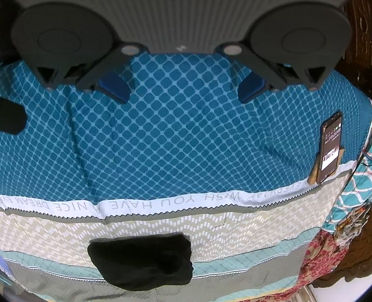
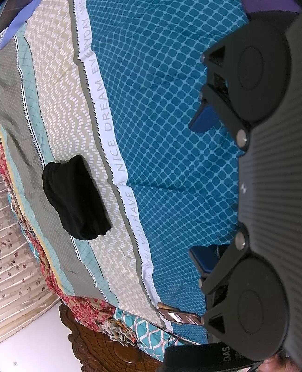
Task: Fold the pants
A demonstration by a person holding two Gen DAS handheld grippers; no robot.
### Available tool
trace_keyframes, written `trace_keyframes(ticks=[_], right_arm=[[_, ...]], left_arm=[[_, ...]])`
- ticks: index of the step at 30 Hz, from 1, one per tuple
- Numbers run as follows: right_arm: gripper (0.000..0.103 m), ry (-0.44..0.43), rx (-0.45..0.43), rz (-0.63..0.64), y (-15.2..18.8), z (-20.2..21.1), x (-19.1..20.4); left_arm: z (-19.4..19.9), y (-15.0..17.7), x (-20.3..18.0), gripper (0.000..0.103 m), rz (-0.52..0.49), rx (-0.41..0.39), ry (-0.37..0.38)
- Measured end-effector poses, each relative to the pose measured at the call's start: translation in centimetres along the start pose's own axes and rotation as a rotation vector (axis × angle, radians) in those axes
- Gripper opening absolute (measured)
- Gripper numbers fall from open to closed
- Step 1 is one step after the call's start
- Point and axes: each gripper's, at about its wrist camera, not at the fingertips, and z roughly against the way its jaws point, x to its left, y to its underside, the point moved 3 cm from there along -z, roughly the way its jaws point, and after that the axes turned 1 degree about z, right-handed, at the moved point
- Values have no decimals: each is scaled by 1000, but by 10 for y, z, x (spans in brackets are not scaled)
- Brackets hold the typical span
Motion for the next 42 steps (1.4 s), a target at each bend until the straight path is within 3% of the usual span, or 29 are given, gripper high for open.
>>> trace_keyframes(ticks=[42], right_arm=[[103, -2, 16, -28, 3, -4, -1]], left_arm=[[-10, 3, 1, 103, -6, 51, -6]])
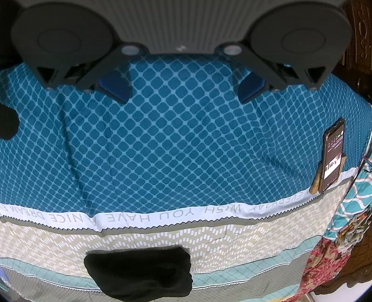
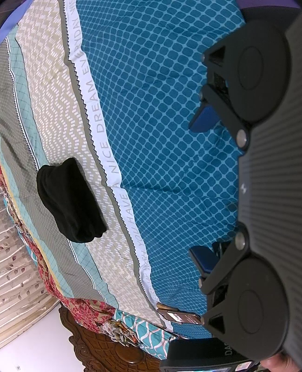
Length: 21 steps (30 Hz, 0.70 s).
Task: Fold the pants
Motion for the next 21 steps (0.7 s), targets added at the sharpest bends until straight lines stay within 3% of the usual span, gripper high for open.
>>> trace_keyframes(ticks=[21], right_arm=[[103, -1, 4, -5, 1, 0, -1]], left_arm=[[-3, 1, -1, 103, 0, 17, 8]])
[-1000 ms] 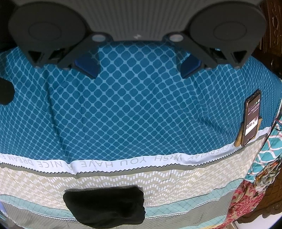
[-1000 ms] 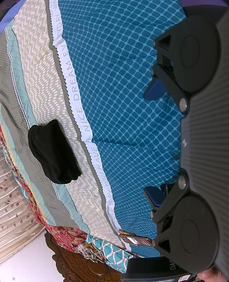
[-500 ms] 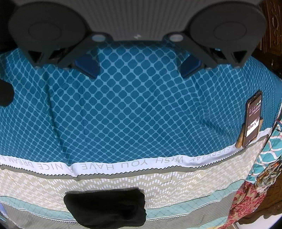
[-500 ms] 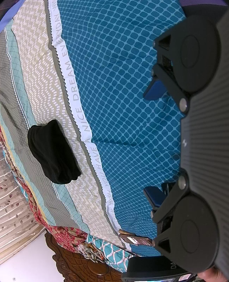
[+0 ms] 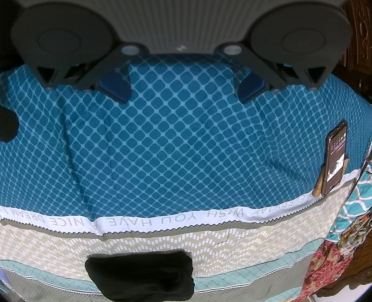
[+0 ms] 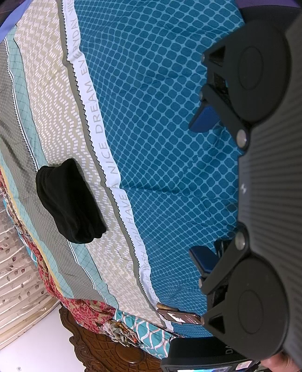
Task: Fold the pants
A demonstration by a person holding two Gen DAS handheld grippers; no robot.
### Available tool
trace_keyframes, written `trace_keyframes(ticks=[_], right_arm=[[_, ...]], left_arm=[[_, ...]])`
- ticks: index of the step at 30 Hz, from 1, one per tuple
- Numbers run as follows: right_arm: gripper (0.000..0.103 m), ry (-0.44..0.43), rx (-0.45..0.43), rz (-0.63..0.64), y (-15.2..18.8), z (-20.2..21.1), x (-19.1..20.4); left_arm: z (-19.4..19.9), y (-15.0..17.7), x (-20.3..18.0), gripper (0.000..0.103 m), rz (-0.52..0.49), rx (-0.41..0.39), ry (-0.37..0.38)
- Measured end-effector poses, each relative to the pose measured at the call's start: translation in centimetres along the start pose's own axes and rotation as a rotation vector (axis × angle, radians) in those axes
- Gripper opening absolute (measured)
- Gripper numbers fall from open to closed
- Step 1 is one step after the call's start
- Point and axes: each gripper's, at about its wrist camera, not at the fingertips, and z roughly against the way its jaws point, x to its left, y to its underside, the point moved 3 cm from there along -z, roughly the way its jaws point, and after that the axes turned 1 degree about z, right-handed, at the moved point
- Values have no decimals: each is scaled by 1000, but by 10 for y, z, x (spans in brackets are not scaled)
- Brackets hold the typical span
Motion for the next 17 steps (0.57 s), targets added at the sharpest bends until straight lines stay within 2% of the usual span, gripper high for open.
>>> trace_keyframes(ticks=[8, 17], right_arm=[[103, 2, -2, 1, 1, 0, 1], [103, 1, -19, 13, -1, 2, 3]], left_arm=[[0, -1, 1, 103, -1, -5, 5], [4, -5, 0, 103, -7, -28, 47]])
